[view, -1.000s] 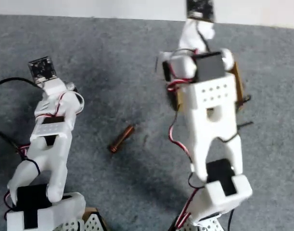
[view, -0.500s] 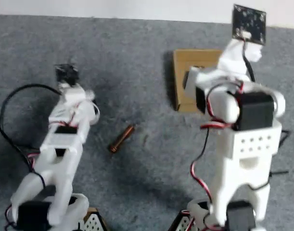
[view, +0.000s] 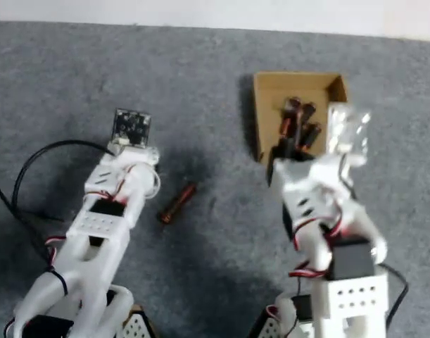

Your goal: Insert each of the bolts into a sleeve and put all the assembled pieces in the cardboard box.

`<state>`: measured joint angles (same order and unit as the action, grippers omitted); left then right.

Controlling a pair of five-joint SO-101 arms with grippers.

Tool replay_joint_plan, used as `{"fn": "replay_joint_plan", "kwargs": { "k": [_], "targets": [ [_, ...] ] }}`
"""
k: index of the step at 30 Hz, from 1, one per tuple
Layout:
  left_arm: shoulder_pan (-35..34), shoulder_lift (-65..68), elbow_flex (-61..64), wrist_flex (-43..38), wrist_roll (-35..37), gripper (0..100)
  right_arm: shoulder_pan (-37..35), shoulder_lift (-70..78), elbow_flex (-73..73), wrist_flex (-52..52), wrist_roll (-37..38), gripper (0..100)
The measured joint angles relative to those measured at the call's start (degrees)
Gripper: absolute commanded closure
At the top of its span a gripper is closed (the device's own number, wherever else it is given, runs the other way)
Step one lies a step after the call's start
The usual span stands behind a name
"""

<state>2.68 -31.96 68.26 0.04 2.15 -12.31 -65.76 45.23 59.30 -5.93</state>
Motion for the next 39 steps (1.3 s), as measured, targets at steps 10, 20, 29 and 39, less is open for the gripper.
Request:
{"fn": "replay_joint_plan", "kwargs": {
  "k": [10, 20, 29, 39],
  "targets": [
    [4.7, -0.5, -8.8, 22.9, 0.0, 99, 5.9, -3.7, 26.7, -18.3, 0.4, 99.5],
    [5.7, -0.5, -12.0, 28.2, 0.0, 99, 6.2, -4.0, 38.4, -32.5, -0.4, 99.5],
    [10.5, -0.5, -18.4, 41.0, 0.0, 99, 6.2, -4.0, 38.4, -35.8, -0.4, 99.5],
    [10.5, 2.1, -21.5, 42.5, 0.0, 99, 8.2, -4.0, 38.4, -35.8, -0.4, 99.5]
  ]
}}
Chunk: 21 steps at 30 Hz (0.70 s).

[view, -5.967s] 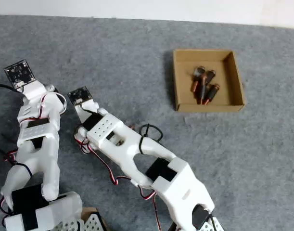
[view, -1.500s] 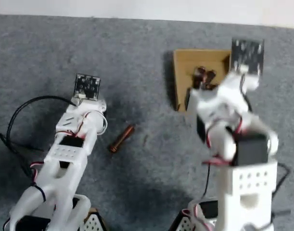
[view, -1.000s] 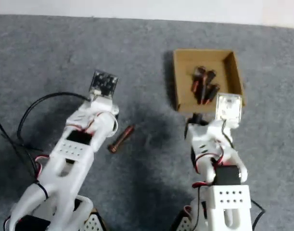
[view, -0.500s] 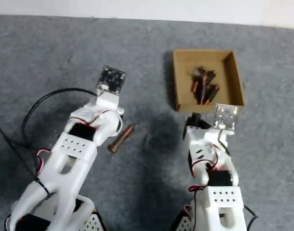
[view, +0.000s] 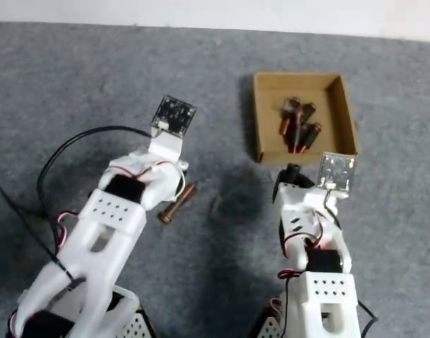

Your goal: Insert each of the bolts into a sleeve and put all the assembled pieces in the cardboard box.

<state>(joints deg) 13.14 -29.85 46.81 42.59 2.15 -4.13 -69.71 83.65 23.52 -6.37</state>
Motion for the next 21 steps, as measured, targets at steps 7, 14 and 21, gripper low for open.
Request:
{"fn": "replay_joint_plan", "kwargs": {
  "k": [7, 14, 21],
  "targets": [
    [0.0, 21.1, -17.3, 13.0, 0.0, 99, 0.4, 0.0, 0.0, -0.2, 0.0, 99.5],
    [0.8, 33.1, -29.7, 24.1, 0.0, 89, 0.4, 0.0, 1.4, -2.9, 0.0, 99.5],
    [1.2, 33.8, -32.0, 27.5, 0.0, 85, 0.4, 0.0, 1.8, -3.1, 0.0, 99.5]
  ]
}}
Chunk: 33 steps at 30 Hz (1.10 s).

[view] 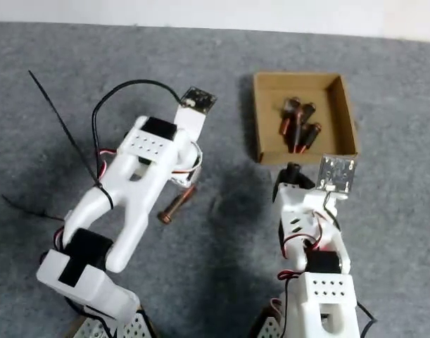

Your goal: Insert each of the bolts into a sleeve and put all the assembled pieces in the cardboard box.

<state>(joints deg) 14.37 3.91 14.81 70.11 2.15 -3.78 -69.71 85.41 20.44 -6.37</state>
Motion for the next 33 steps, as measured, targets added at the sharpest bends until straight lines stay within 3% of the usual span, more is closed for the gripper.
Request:
{"fn": "replay_joint_plan", "kwargs": {
  "k": [12, 33],
  "targets": [
    [2.3, 0.4, 0.1, -0.7, -0.4, 85, 2.5, 0.0, 0.5, -3.7, 0.0, 99.5],
    [2.5, 0.4, 17.4, -9.3, -0.2, 85, 2.5, 0.0, 3.3, -4.1, 0.0, 99.5]
  ]
}}
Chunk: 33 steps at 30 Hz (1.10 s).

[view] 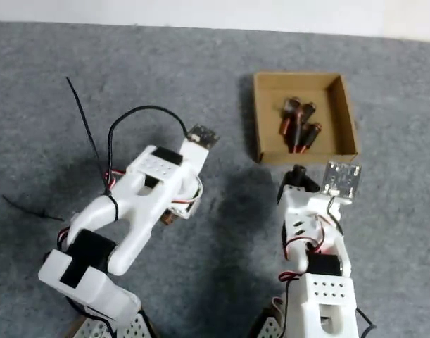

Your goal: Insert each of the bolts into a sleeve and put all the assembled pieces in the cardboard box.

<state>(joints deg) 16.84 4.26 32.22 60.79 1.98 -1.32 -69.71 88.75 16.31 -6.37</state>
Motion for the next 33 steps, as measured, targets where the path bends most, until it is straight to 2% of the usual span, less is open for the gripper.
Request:
{"fn": "replay_joint_plan", "kwargs": {
  "k": [9, 14, 23, 28, 33],
  "targets": [
    [0.0, 0.0, 0.1, -0.2, 0.1, 86, 0.3, 0.0, 0.0, 0.0, 0.0, 99.5],
    [0.4, 0.0, 0.1, -0.3, 0.1, 100, 0.2, 0.0, 0.0, 0.0, 0.0, 99.5],
    [0.4, 0.0, 0.4, -0.3, -0.4, 99, 0.2, 0.0, 0.0, 0.0, 0.0, 99.5],
    [0.4, -0.7, 1.4, -0.3, -8.0, 99, 0.2, 0.0, 0.0, 0.0, 0.0, 99.5],
    [0.3, -4.7, 3.8, -0.4, -21.4, 99, 0.2, 0.0, 0.1, 0.0, 1.5, 99.5]
  ]
}}
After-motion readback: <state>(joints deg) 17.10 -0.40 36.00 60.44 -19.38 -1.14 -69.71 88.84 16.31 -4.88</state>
